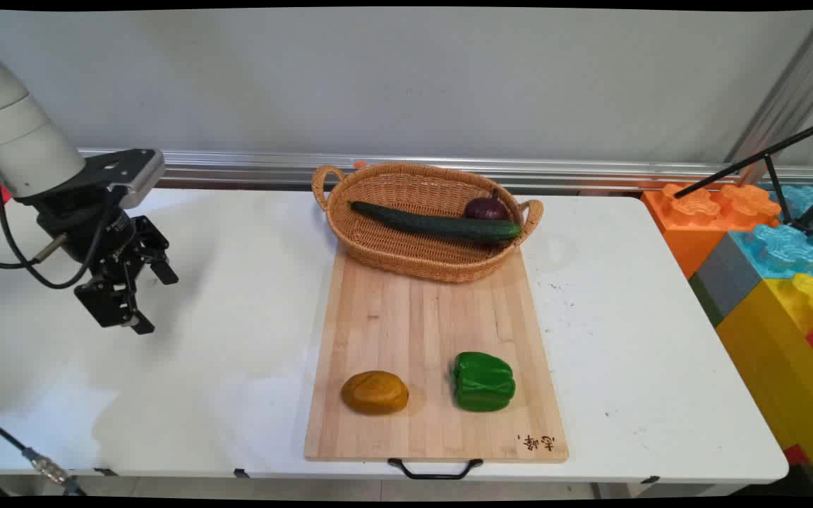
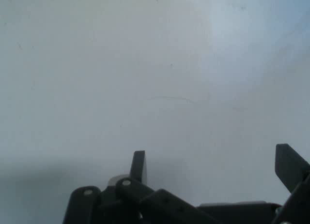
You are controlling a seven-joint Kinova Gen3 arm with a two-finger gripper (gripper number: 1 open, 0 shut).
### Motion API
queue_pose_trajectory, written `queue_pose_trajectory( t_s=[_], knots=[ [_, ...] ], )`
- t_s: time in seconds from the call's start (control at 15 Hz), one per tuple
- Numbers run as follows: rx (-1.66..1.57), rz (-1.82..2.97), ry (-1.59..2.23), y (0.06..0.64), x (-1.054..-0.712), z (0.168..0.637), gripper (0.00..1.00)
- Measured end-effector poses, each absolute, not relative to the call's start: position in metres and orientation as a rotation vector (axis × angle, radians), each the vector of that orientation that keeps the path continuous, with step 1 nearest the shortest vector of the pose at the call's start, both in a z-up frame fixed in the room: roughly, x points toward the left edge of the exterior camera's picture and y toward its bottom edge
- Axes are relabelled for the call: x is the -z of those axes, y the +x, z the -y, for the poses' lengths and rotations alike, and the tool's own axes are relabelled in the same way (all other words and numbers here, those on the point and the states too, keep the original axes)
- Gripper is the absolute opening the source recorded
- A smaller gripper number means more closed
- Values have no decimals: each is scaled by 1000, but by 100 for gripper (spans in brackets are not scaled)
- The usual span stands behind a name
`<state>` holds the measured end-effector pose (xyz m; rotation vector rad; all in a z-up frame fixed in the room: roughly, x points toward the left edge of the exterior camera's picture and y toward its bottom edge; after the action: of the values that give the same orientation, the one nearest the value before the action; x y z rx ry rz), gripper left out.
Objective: Pick up the cucumber from the vegetable basket
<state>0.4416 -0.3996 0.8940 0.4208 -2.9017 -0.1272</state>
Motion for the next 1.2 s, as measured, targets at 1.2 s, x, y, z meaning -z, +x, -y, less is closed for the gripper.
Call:
queue_pose_trajectory(
  t_s=[1.2],
  knots=[
    [-268,2609,294,295,-913,524,100]
  ],
)
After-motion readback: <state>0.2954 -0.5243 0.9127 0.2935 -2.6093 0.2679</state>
